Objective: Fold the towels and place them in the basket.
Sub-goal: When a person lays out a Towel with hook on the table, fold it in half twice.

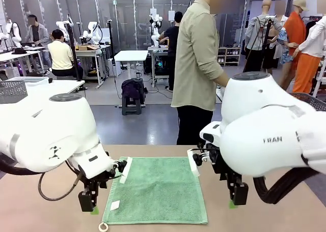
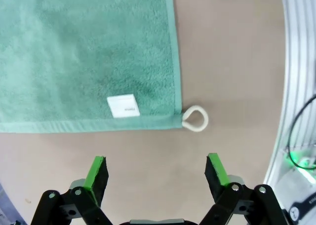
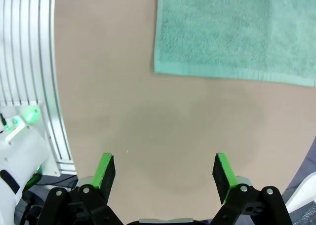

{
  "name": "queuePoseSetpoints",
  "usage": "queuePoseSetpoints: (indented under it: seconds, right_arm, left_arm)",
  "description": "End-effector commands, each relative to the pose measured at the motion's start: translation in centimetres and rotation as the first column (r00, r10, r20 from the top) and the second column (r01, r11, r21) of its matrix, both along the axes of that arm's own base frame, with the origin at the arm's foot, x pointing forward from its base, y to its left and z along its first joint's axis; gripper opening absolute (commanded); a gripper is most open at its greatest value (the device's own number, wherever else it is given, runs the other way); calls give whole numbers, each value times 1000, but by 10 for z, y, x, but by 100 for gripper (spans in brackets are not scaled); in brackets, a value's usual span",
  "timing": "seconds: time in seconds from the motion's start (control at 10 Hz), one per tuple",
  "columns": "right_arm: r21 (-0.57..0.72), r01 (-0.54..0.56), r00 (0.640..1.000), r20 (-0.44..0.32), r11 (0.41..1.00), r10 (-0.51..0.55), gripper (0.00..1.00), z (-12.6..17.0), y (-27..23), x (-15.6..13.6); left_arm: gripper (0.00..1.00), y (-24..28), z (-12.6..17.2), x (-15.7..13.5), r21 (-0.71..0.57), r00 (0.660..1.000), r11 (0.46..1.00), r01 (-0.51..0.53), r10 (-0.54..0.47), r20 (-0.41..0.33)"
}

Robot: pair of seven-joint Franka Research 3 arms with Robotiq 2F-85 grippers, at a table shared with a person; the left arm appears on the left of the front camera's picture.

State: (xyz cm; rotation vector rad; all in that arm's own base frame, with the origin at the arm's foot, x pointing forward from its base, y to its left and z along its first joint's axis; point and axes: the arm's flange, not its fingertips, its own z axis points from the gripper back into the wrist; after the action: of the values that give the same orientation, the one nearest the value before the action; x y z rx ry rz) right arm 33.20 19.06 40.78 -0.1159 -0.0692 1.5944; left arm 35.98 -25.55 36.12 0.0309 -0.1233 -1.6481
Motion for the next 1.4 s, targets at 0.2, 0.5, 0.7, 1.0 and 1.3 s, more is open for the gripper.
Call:
queuePoseSetpoints:
  seconds: [0.2,0.5,0.7,1.0,1.3]
  right_arm:
    - [83,-27,999,42,996,24,100,-39,31,-12]
    - [122,27,1000,-15,992,-25,100,-55,39,-21]
    - [129,30,998,-55,991,-23,100,-62,41,-25]
    - [115,32,996,-92,993,-22,100,-75,35,-20]
    - [126,38,993,-119,991,-23,100,-88,28,-10]
  left_arm:
    - [100,-23,-22,-11,-8,999,1000,-5,5,-49]
    - [100,-25,-33,-16,-13,999,1000,3,-4,-37]
    - [100,-21,-37,-17,-17,999,1000,11,-12,-41]
    - [100,-18,-38,-13,-23,998,999,29,-30,-50]
    - [100,-15,-42,-9,-31,997,999,36,-38,-65]
